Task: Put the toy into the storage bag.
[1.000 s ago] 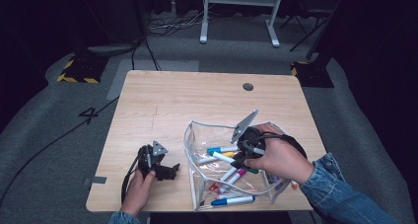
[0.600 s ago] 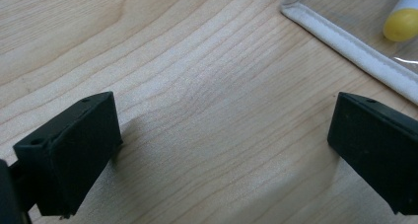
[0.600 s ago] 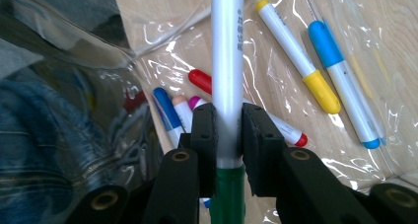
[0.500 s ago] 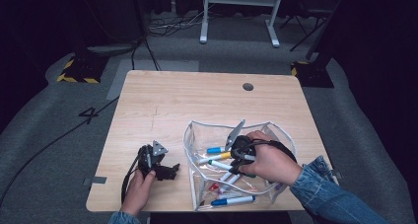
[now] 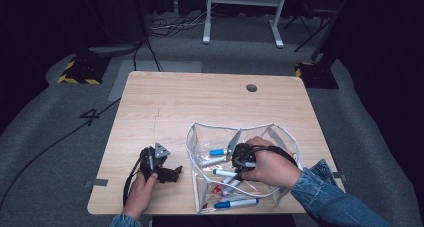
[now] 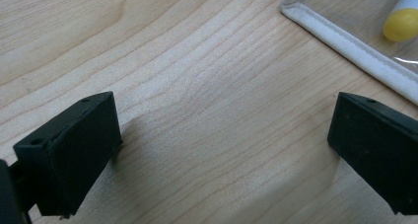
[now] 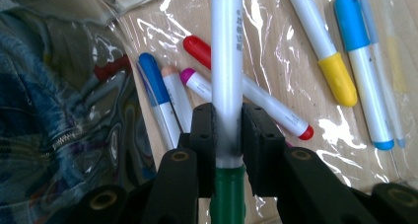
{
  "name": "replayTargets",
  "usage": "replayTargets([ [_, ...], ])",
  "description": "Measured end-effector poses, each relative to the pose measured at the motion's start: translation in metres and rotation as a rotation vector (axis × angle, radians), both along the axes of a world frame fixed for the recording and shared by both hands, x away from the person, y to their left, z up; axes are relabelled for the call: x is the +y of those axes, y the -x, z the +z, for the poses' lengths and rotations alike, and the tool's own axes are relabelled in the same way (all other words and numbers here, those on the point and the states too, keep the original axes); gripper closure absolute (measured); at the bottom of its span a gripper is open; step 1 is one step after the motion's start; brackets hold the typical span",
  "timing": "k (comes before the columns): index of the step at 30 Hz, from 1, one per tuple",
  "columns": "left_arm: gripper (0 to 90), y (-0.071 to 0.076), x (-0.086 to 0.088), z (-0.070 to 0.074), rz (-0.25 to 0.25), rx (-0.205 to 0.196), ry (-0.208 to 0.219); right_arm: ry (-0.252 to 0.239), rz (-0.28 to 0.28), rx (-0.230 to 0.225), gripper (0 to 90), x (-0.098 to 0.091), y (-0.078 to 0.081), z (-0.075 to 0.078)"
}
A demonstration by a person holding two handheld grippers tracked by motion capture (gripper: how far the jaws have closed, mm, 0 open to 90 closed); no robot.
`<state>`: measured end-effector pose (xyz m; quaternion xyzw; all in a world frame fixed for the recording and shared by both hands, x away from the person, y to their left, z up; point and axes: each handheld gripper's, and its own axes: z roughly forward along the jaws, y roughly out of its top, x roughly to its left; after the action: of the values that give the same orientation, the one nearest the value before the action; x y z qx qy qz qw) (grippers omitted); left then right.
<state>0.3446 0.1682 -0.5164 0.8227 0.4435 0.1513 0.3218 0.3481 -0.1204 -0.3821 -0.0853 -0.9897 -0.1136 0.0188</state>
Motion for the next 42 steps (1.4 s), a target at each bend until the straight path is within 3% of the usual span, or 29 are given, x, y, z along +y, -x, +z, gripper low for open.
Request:
replayTargets([
  [6,0.0,0.000,0.000,0.000,0.000,-0.002,-0.004,-0.085,-0.012,-0.097,60.8,-0.004,-0.001,0.014],
  [12,0.0,0.000,0.000,0.000,-0.001,-0.002,-0.005,-0.185,-0.061,-0.145,56.6,-0.014,0.000,0.032],
  [25,0.0,0.000,0.000,0.000,0.000,-0.002,-0.004,-0.267,-0.123,-0.218,56.8,-0.046,0.003,0.067],
  [33,0.0,0.000,0.000,0.000,0.001,0.000,-0.001,-0.319,-0.243,-0.236,56.4,-0.079,0.004,0.090],
  [42,0.0,0.000,0.000,0.000,-0.001,-0.002,-0.005,-0.350,-0.387,-0.252,56.3,-0.127,0.000,0.102],
])
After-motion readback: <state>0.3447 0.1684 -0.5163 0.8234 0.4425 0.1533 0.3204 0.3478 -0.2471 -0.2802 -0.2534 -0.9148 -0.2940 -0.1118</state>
